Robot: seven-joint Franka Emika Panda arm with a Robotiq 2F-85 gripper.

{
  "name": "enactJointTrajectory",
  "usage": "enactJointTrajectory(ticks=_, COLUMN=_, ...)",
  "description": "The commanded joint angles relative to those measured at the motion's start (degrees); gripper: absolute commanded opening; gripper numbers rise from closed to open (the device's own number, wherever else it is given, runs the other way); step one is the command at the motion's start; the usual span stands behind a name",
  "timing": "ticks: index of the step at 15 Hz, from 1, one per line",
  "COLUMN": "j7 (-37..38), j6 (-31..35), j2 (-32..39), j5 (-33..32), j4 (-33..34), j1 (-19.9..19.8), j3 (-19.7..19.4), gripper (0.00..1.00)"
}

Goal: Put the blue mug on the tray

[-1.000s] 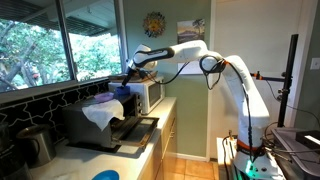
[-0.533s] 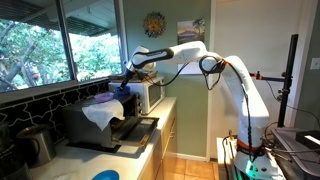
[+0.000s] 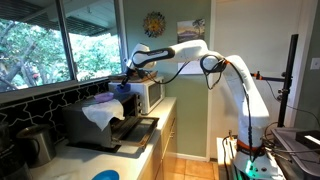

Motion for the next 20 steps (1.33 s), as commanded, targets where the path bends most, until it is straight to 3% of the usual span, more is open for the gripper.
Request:
enactJointTrajectory(ticks=1, j7=1.51, j6=0.9, j2=-5.45, j5=-3.98, j4=-3.02, j1=1.42, j3=-1.18, gripper=0.01)
enactJointTrajectory(ticks=7, j7=1.16, j6=-1.42, j2=-10.91, j5=-2.6, j4=-3.17, j1=0.49, j3=-0.5, gripper=0.01)
enactJointTrajectory(ticks=9, j7=6.67, j6=3.39, j2=-13.4, j5=-4.88, j4=-4.97, j1=0.21, j3=-2.72, gripper=0.01)
enactJointTrajectory(ticks=14, j7=12.13, j6=13.95, j2=-16.0, j5=-4.75, j4=-6.64, j1=-2.74, j3=-7.5, gripper=0.01)
enactJointTrajectory(ticks=15, j7=10.34, j6=14.41, j2=-16.08, j5=-0.86, j4=-6.44, j1=-3.82, j3=-7.42, gripper=0.01)
enactJointTrajectory(ticks=16, j7=10.09, j6=11.61, j2=-14.39, j5=-3.12, j4=-3.84, j1=-2.66, j3=-7.14, gripper=0.05)
enactJointTrajectory(ticks=19, j7=10.09, j6=12.63, j2=-14.58, j5=-1.71, j4=-3.96, j1=-4.12, j3=-7.69, gripper=0.01)
enactJointTrajectory(ticks=20, j7=15.01, j6=16.34, j2=-12.75, j5=-6.41, j4=-3.5, j1=-3.15, j3=-8.81, gripper=0.01)
